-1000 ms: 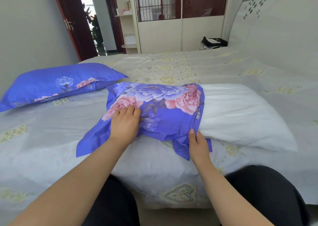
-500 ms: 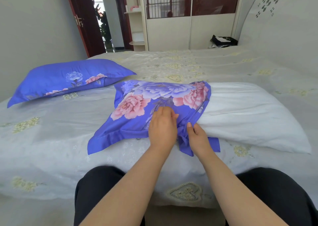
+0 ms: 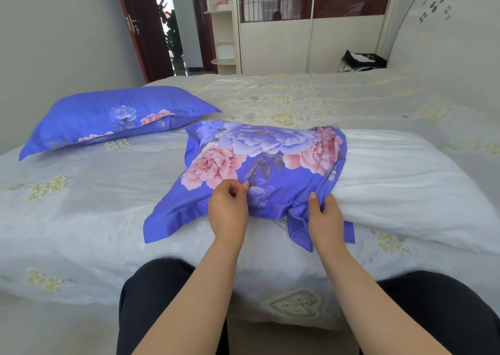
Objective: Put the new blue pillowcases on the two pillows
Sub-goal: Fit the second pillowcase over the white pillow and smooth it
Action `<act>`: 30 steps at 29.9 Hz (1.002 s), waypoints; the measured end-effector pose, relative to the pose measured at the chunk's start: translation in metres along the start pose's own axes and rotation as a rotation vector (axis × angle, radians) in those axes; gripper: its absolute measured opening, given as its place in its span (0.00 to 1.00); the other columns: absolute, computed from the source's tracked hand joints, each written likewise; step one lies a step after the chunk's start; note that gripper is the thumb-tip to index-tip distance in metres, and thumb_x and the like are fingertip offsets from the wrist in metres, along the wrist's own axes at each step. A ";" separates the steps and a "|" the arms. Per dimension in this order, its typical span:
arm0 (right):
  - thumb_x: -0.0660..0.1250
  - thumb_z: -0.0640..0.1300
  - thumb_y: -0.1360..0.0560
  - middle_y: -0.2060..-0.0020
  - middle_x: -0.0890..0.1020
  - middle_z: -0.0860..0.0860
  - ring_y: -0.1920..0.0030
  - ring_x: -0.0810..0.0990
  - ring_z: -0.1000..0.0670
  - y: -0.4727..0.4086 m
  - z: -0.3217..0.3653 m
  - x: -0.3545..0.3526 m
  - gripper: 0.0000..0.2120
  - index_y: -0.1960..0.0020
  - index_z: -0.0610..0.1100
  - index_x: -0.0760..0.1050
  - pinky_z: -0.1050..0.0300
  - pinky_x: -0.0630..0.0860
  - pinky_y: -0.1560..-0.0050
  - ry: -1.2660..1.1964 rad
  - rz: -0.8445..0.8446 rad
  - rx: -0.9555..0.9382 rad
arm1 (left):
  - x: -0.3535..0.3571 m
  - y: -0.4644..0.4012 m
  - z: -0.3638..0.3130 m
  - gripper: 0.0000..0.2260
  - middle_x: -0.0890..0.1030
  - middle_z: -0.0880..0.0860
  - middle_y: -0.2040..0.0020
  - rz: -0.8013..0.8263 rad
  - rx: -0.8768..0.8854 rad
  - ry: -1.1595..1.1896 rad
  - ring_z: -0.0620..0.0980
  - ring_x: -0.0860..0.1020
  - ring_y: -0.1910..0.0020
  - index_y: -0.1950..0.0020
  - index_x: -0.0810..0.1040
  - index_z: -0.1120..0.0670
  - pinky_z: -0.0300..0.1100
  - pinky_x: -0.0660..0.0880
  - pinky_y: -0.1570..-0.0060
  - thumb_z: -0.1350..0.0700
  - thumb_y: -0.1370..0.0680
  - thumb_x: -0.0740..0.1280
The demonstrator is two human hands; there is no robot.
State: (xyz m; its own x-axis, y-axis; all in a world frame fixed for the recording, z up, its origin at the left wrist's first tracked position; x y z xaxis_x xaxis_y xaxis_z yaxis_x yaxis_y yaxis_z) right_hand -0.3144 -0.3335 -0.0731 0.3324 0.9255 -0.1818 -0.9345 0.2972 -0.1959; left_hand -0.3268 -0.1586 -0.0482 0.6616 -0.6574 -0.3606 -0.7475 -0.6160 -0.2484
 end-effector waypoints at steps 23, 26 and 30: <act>0.59 0.63 0.25 0.53 0.78 0.45 0.50 0.77 0.43 -0.037 0.046 0.046 0.22 0.52 0.43 0.73 0.51 0.72 0.53 0.891 0.297 -0.261 | 0.020 0.026 0.003 0.05 0.79 0.45 0.64 0.343 0.247 -0.122 0.43 0.74 0.65 0.59 0.76 0.49 0.39 0.70 0.66 0.53 0.24 0.65; 0.56 0.58 0.21 0.56 0.76 0.46 0.53 0.75 0.44 -0.041 0.050 0.047 0.16 0.56 0.45 0.69 0.53 0.68 0.57 0.809 0.314 -0.303 | -0.007 0.010 0.010 0.06 0.79 0.45 0.61 0.142 0.274 -0.155 0.47 0.76 0.61 0.56 0.78 0.49 0.43 0.72 0.63 0.50 0.22 0.64; 0.57 0.54 0.20 0.66 0.71 0.47 0.61 0.70 0.46 -0.052 0.029 0.030 0.21 0.68 0.43 0.64 0.55 0.64 0.60 0.403 0.171 -0.116 | -0.050 -0.039 0.040 0.13 0.79 0.53 0.49 -0.135 0.230 -0.387 0.58 0.75 0.49 0.48 0.78 0.53 0.45 0.66 0.50 0.45 0.24 0.63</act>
State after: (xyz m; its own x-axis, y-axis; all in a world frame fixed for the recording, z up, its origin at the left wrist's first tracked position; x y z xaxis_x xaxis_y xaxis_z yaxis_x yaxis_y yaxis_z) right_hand -0.2594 -0.3147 -0.0400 0.2187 0.7868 -0.5772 -0.9675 0.0978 -0.2332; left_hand -0.3331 -0.0846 -0.0568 0.7163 -0.3409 -0.6088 -0.6784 -0.5443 -0.4935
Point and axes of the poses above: each hand's wrist, its own y-axis away from the middle knuckle, its own x-axis out of the palm, z = x × y, the point moved 1 cm from there along -y, towards the middle knuckle
